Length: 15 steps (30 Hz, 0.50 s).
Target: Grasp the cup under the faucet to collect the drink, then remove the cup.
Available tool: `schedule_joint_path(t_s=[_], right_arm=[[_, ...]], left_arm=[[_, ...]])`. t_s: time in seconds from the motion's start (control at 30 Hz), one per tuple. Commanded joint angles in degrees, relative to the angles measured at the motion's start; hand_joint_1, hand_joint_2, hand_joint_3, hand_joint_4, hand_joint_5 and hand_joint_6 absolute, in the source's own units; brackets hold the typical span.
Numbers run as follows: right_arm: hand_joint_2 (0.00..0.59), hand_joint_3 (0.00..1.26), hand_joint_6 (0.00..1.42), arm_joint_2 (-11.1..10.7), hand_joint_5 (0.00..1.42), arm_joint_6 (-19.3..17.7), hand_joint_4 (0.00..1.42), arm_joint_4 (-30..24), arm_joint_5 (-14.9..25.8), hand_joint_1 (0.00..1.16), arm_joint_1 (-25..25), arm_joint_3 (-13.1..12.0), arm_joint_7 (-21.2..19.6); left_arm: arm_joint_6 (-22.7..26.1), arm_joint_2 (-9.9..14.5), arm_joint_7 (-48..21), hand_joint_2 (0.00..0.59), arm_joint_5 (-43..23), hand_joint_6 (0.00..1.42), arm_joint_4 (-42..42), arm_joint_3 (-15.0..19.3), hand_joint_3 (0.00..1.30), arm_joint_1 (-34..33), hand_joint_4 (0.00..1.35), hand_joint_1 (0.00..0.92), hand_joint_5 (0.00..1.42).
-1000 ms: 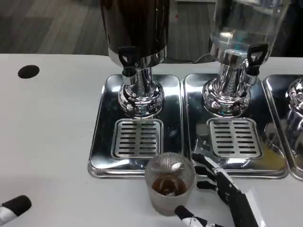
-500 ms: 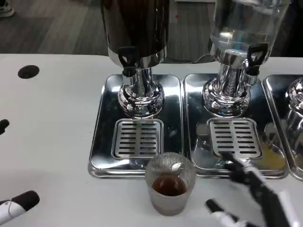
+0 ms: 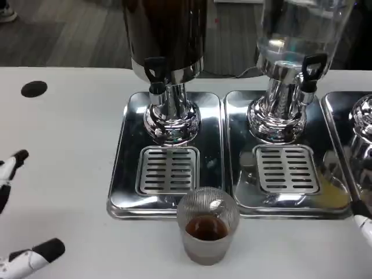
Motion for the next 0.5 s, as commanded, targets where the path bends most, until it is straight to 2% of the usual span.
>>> schedule_joint_path(t_s=[0.03,0.17,0.3,0.4,0.5], right_arm=[[0.371,0.41,0.17,-0.9,0.28,3.3,0.36,-4.9,-6.4,0.8,2.0,-2.3,-1.6],[0.467,0.46,0.18,-1.0,0.3,5.2,0.38,-8.5,-13.1,0.72,3.5,-4.1,-4.3],[0.524,0.44,0.14,-1.7,0.27,7.9,0.38,-11.9,-20.4,0.67,4.6,-4.1,-6.3],[0.541,0.44,0.12,-2.4,0.26,10.6,0.37,-14.7,-25.5,0.66,5.1,-3.4,-6.9],[0.55,0.44,0.11,-2.7,0.25,12.8,0.34,-16.3,-28.0,0.66,5.4,-2.5,-7.1]], left_arm=[[-1.1,0.1,3.2,0.001,3.8,0.0,1.9,-1.2,0.0,-0.6,0.0,0.0,0.0],[-0.3,0.1,5.5,0.003,8.1,0.0,1.8,-1.9,0.0,-0.4,0.0,0.0,0.0],[1.1,-0.7,8.4,0.003,12.0,0.0,1.6,-2.9,0.0,0.0,0.0,0.0,0.0],[1.3,-1.1,10.5,0.006,13.0,0.0,2.2,-3.7,0.0,-0.1,0.0,0.0,0.0],[1.3,-1.6,12.7,0.014,12.7,0.0,2.9,-4.5,0.0,-0.1,0.0,0.0,0.0]])
